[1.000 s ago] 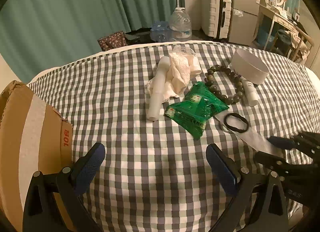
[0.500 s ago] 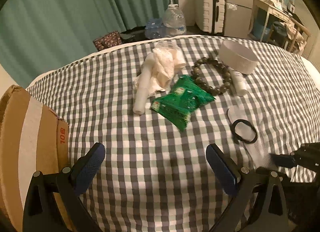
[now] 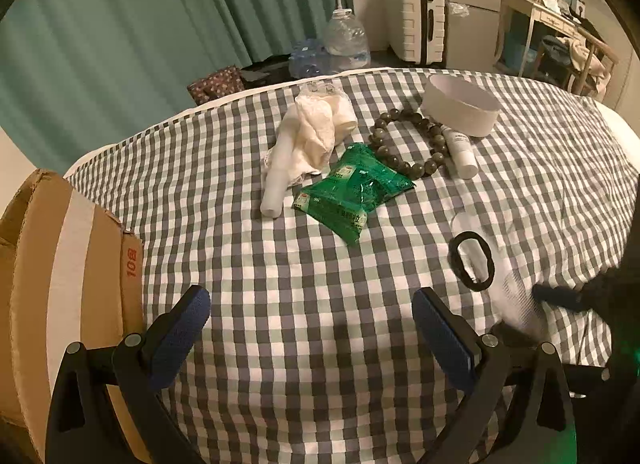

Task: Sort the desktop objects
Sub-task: 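Grasp the clear comb with the right tool while the left tool grasps the black hair tie, then carry the comb and hair tie into the cardboard box and release both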

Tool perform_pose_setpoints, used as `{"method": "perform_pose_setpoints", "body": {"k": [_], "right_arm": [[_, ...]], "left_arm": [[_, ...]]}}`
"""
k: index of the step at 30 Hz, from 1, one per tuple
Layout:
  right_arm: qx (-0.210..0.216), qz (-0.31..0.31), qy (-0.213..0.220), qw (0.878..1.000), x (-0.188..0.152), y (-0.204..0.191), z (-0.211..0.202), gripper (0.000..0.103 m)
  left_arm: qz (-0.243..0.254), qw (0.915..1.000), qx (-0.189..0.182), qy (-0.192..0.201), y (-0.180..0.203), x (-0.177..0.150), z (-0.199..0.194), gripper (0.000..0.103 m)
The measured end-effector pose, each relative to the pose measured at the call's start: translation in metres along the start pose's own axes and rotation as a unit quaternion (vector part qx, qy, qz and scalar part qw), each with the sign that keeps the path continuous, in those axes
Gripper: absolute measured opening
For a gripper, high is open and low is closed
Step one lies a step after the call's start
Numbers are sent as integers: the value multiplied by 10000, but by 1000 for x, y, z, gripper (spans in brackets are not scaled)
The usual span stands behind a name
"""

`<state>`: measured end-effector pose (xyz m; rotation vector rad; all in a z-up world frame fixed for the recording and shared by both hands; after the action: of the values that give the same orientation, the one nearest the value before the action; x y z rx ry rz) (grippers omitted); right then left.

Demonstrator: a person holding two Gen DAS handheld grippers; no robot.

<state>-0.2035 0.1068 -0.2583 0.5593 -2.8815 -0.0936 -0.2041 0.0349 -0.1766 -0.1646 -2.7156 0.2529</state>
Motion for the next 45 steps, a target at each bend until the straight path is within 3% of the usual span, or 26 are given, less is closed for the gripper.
{"method": "perform_pose_setpoints", "body": {"k": [1, 7, 16, 17, 18, 19, 20, 21, 23, 29, 38, 42, 45], "right_arm": [[-68, -57, 34, 10000, -1, -1, -3, 26], [532, 843, 217, 9948, -8, 35, -20, 26], [697, 1809, 355, 9804, -31, 101, -22, 26], [723, 1831, 364, 9798, -28, 103, -21, 26], [772, 1838, 368, 9792, -30, 106, -22, 26], [813, 1848, 369, 9787, -34, 111, -24, 26], [829, 1855, 363, 9785, -37, 115, -25, 26], [837, 1858, 361, 9784, -28, 105, -20, 26], [868, 1849, 388, 9781, -25, 100, -17, 26], [925, 1874, 519, 9765, -19, 92, -26, 26], [1222, 2044, 1259, 9630, -32, 77, -105, 26], [1224, 1832, 1627, 9618, -29, 52, -151, 26], [1471, 1672, 1890, 9564, -25, 27, -185, 26]], "left_arm": [[11, 10000, 2, -14, 0, -1, 1, 103], [96, 9994, -345, 17, 19, -4, 1, 103], [199, 9942, -1058, 5, 85, 10, 20, 103], [248, 9931, -1145, -3, 92, 11, 24, 94], [367, 9907, -1304, -74, 99, 11, 30, 67], [546, 9878, -1433, -275, 106, 9, 38, 51], [667, 9880, -1369, -253, 108, 8, 41, 47], [694, 9877, -1391, -166, 107, 8, 38, 30], [804, 9860, -1455, -146, 104, 9, 34, 7], [624, 9856, -1570, 49, 83, 8, 7, 7], [684, 9870, -1320, 609, 52, 6, -84, 7], [399, 9865, -1260, 964, 10, 13, -131, 7], [204, 9858, -1164, 1197, -30, 12, -163, 7]]}}
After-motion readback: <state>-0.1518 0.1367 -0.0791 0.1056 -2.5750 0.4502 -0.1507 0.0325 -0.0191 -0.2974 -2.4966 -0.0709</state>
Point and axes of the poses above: each gripper's, at about its wrist camera, not at the fingertips, and z roughly the way its jaws point, y to its right, x to its top, the point moved 5 cm from there along z, roughly the way its jaws point, and after that the axes turned 7 degrees about -y, right-handed, at the moved point
